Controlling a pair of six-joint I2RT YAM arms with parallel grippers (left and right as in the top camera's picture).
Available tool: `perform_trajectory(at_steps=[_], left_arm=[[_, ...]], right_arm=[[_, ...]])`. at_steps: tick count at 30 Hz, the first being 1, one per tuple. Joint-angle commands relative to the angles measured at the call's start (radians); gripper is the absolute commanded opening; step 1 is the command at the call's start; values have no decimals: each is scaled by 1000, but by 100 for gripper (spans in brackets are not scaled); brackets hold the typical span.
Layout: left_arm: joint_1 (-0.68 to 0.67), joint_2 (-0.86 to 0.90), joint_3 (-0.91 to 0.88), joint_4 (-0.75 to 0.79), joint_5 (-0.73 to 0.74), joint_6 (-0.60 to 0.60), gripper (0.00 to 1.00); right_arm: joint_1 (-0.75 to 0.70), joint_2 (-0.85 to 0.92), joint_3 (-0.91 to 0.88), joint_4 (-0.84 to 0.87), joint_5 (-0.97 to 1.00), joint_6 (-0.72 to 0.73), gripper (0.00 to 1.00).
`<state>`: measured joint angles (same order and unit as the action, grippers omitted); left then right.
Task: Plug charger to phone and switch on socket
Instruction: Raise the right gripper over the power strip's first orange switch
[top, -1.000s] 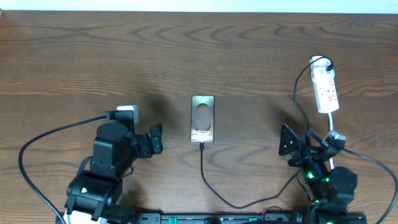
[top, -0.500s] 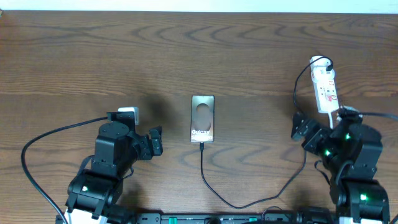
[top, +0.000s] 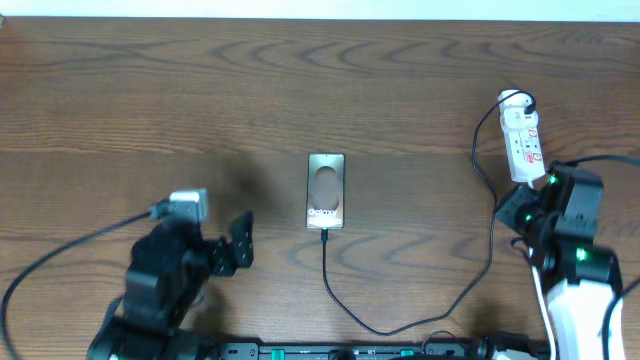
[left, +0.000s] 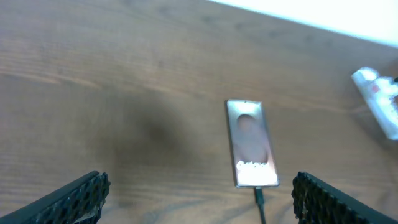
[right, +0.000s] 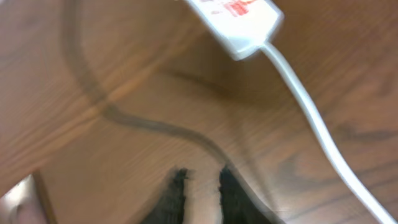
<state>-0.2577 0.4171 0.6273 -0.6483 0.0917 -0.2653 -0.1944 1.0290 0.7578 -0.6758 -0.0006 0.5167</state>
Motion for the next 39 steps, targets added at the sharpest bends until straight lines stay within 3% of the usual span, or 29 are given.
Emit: perform_trajectory(at_steps=[1,10,24,29,39], left_arm=[[4,-109,7,-26,2,-9,95],[4,-301,27,-28,-7,-39,96],[4,-336,212,-117,-69,7,96],[4,-336,248,-179,-164,6,96],[4,-336,249,-182,-164,6,96]], right_arm=[[-61,101,82,-3,39,37,1],[-128,364,349,-85,23,85,1],[-141,746,614,-69,28,127,1],[-161,829,670,-59,-17,196,1],[-208,942,673,45,-193,302,1]])
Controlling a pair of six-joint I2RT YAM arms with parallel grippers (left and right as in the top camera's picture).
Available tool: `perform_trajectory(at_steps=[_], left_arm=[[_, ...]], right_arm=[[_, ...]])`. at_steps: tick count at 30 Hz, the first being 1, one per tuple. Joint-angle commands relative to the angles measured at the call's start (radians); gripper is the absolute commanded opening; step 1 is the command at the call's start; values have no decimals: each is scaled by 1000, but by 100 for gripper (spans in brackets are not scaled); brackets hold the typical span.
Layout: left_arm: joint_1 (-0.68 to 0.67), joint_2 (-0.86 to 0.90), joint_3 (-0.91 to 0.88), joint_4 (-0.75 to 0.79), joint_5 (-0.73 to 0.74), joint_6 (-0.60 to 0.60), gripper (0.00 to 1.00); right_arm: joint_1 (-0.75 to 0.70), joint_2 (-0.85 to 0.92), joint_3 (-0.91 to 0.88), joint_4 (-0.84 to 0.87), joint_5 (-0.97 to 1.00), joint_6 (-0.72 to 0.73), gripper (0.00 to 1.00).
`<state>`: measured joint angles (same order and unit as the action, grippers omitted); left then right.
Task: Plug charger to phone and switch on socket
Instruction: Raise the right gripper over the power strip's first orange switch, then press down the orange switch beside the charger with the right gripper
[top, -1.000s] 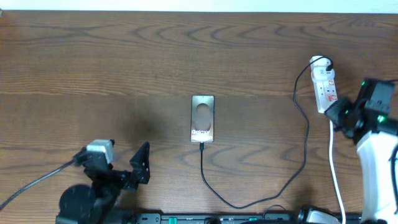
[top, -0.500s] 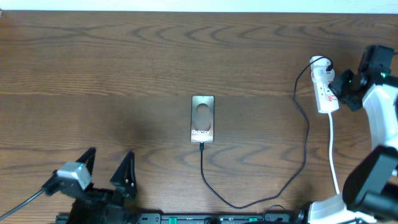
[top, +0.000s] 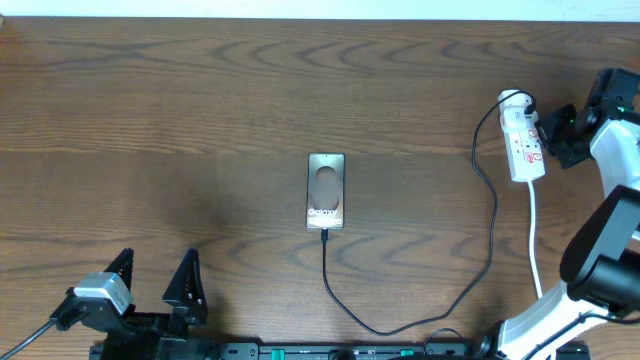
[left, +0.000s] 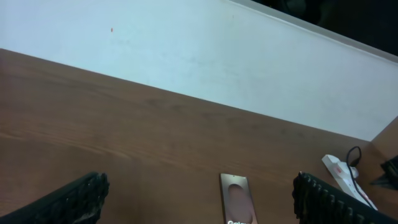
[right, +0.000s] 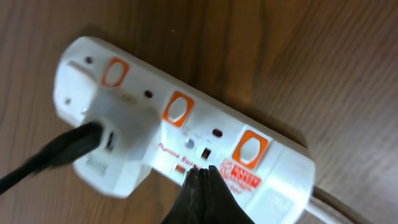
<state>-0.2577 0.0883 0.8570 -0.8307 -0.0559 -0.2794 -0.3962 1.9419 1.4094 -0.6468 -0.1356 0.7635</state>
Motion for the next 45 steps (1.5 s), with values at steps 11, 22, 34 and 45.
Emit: perform_trajectory(at_steps=[11,22,34,45], left_arm=[[4,-7,19,1,-17,21,96],[4,-7,19,1,-17,21,96],[4,-7,19,1,-17,21,96],[4,-7,19,0,-17,21,96]], right_arm=[[-7,61,21,84,-124,120,1],[-18,61,21,129,-118,208,1],[-18,73,24,158,-117,247,1],[-18,73,29,139,-95,247,1]])
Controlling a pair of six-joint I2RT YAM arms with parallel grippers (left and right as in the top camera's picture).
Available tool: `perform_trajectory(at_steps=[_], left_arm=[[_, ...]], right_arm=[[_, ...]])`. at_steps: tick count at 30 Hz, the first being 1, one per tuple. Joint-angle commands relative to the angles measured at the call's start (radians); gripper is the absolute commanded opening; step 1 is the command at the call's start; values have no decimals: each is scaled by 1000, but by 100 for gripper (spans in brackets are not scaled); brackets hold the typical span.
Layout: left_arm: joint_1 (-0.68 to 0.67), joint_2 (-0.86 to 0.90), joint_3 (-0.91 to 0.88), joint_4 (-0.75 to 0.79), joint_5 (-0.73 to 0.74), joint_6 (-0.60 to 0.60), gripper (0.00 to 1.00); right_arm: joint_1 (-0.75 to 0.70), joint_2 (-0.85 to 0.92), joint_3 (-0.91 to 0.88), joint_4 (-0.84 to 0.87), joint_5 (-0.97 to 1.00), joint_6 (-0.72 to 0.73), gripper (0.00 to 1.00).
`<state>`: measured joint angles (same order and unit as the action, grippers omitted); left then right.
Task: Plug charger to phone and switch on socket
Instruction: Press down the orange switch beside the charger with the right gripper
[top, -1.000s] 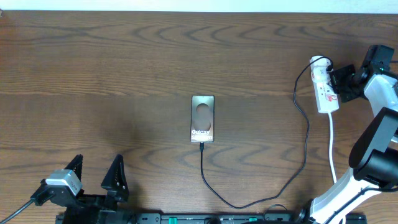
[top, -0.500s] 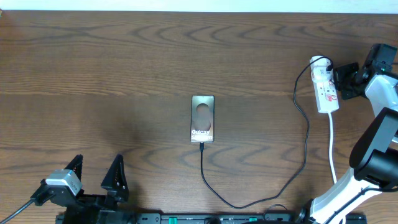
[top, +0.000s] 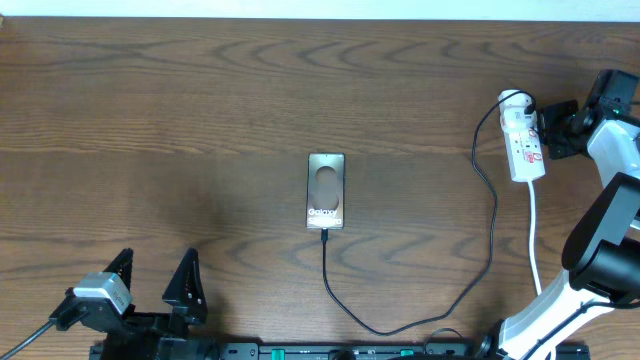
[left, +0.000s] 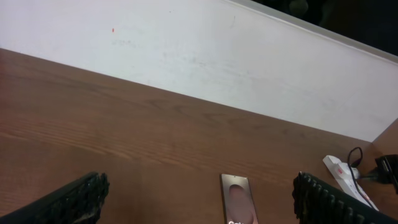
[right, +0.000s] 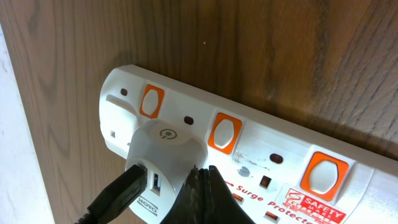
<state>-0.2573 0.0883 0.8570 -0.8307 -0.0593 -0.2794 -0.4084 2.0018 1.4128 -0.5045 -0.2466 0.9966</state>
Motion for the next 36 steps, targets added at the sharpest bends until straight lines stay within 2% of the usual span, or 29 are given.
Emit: perform_trajectory(at_steps=[1,6,14,17,26,29,36], left_arm=[[4,-7,19,0,-13,21,96],[4,-7,19,-6,-13,21,96],[4,-7,19,-14,-13,21,96],[4,-7,19,-14,-13,21,96],[4,-7,19,-22,-13,21,96],[4,-7,19,-29,-13,21,96],[4,-7,19,-43,-13,21,96]], right_arm=[[-5,13,26,-3,16,19,1],[-5,35,26,8,16,21,1],[-2,166,26,37,-46,17,1],[1,176,26,26,-59,-34,1],[2,-1,26,-16,56,-155,1],[2,-59,26,-19,64,-157,1],[8,-35,26,-19,61,-137,1]])
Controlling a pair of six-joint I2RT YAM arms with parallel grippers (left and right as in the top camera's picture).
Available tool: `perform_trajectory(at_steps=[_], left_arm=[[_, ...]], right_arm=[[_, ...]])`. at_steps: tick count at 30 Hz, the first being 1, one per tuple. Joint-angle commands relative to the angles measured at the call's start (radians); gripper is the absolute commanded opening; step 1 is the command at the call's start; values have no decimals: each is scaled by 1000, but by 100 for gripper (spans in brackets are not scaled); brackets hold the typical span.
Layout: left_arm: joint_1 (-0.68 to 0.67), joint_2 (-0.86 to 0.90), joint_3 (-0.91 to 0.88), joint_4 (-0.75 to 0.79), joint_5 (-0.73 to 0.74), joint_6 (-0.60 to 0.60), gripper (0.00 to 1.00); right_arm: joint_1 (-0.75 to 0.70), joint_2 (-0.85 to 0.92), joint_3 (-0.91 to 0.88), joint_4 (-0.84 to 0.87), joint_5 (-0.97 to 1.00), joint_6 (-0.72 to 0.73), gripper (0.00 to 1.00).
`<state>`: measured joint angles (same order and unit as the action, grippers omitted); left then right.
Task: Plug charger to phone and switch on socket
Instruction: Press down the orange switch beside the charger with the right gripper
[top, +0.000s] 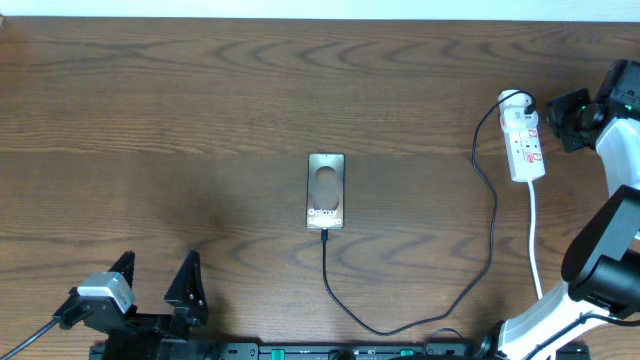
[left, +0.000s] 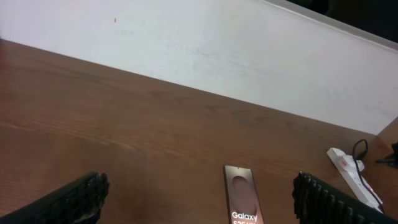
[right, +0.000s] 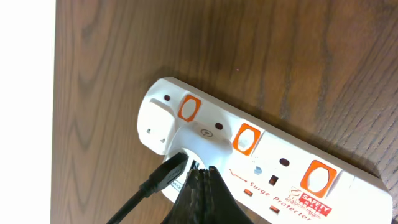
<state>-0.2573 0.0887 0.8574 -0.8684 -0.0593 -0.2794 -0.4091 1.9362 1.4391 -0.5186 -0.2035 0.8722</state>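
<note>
The phone lies screen up mid-table, a black charger cable in its near end. The cable runs right to a white adapter plugged into the far end of the white power strip, which has orange switches. My right gripper is shut, just right of the strip's far end; in the right wrist view its tips overlap the adapter. My left gripper stands open at the front left edge, holding nothing. The left wrist view shows the phone between its fingers.
The strip's white lead runs toward the front edge on the right. A black rail lines the front edge. A white wall borders the far side of the wooden table.
My right gripper has drawn slightly back to the right of the strip's far end; the wrist view shows the strip from farther off. The left wrist view has tipped down a little.
At first my left arm was over the table left of the phone and my right gripper sat near the strip's near end. Then the left arm rested at the front edge, with shut right tips over the strip's middle, later by the adapter, now slightly withdrawn.
</note>
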Motion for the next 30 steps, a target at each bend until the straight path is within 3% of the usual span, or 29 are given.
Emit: perform_trajectory(at_steps=[1,13,30], left_arm=[[4,-7,19,-6,-13,21,96],[4,-7,19,-6,-13,21,96],[4,-7,19,-6,-13,21,96]], right_arm=[[10,42,0,-5,17,-11,1],[20,176,0,35,-42,14,1],[35,184,0,69,-166,73,1]])
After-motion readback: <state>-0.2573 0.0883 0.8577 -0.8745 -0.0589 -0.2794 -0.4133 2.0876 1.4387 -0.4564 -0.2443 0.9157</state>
